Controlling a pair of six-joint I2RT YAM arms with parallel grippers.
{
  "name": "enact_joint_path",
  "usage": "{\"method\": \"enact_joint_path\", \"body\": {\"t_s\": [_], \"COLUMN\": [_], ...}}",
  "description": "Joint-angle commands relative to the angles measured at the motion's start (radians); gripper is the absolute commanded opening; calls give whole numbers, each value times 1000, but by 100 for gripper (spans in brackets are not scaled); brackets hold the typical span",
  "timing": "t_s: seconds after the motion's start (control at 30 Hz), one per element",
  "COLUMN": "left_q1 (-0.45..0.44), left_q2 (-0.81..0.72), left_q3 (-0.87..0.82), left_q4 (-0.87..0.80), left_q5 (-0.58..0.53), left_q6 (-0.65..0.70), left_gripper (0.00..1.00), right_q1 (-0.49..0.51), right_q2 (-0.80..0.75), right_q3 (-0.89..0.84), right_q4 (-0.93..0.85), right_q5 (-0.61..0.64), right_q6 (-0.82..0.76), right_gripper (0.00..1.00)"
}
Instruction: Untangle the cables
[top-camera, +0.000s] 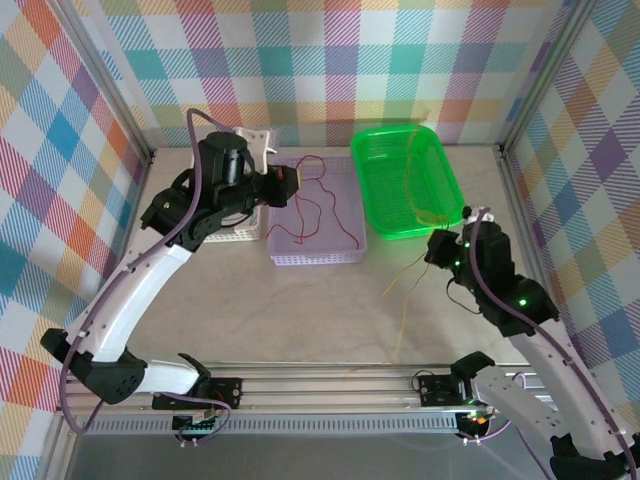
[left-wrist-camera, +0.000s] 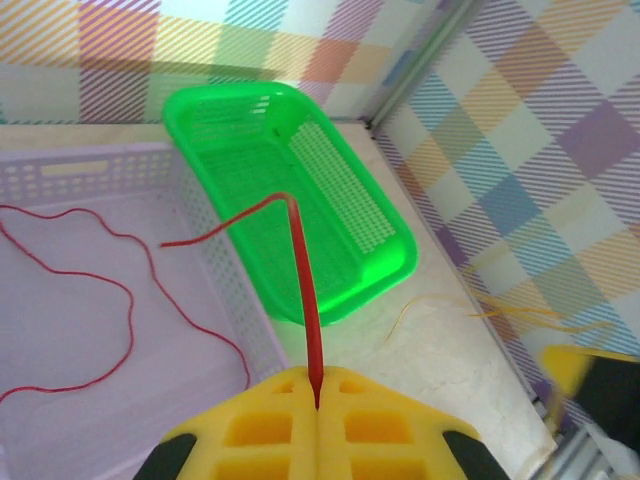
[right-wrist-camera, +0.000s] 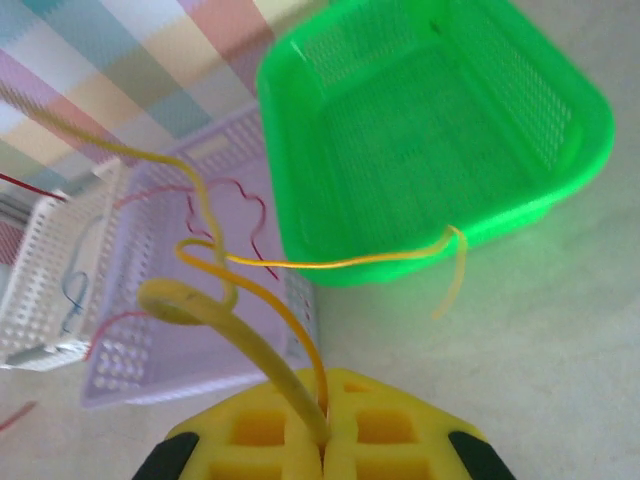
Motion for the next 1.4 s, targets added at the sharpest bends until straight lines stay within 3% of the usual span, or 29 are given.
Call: {"method": "enact_joint_path", "body": {"t_s": [0.0,0.37,0.67,1.37], "left_q1": [38,99,98,72], "left_q2": [44,194,363,677], "left_q3": [13,-79,-122,-160], "left_q4": [58,350,456,426], "left_q5": [23,-17,-43,-43], "left_q6": [-18,-72,-76,-111], "left_gripper": [0,0,0,0], "right_q1": [-7,-6,-7,-6], "right_q2": [1,29,56,52], "right_q3": [96,352,431,415], "right_q4": [-64,-19,57,80], "right_q5": [19,-26,-79,-168], "right_q6": [-66,-152,-162,-159], "right_gripper": [0,0,0,0]}}
